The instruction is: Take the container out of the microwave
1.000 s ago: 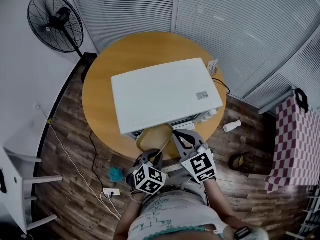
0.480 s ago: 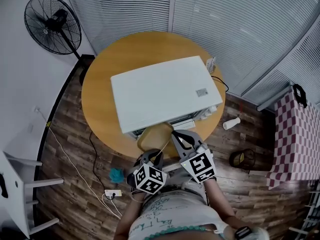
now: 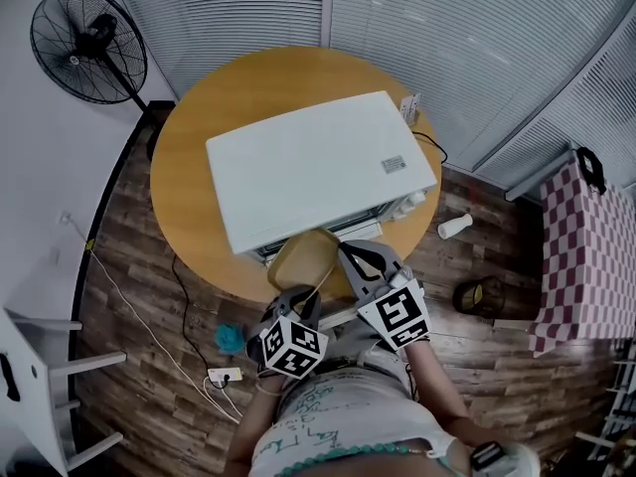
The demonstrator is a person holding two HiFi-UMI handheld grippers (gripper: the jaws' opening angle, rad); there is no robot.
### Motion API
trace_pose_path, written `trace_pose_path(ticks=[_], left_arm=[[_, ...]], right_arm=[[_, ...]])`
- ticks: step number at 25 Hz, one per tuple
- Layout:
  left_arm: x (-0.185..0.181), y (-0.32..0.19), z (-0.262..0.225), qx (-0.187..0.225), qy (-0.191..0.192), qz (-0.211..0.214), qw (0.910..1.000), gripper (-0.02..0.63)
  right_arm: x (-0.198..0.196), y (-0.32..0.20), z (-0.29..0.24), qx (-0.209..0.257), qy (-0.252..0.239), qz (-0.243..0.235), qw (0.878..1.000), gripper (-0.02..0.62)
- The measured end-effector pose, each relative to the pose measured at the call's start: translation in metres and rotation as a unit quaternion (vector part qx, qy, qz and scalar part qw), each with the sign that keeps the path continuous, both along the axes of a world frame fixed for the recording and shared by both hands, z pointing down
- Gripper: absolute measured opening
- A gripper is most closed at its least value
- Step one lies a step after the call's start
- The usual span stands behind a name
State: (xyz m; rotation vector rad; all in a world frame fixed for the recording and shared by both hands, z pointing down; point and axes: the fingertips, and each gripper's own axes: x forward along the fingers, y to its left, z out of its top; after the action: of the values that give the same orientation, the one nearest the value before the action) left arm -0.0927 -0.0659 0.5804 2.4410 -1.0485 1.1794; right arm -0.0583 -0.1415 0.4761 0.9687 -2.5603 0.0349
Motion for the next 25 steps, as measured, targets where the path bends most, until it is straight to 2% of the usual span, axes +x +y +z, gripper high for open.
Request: trace_pose_path(ticks=[9,25], left_arm=[[0.007,0.005,0.003,0.0,-0.018,0.014,0.9997,0.031],[0.068,0.027,-0.011,-0.002,-0.023,-0.02,0.9995,0.031]], right_arm=[[0.009,0.002,0.001,0.001,-0.005,0.007,1.0,-0.006],[0.065,0.024,-0.013,-0.006,-0.018,-0.024,1.0,-0.006]])
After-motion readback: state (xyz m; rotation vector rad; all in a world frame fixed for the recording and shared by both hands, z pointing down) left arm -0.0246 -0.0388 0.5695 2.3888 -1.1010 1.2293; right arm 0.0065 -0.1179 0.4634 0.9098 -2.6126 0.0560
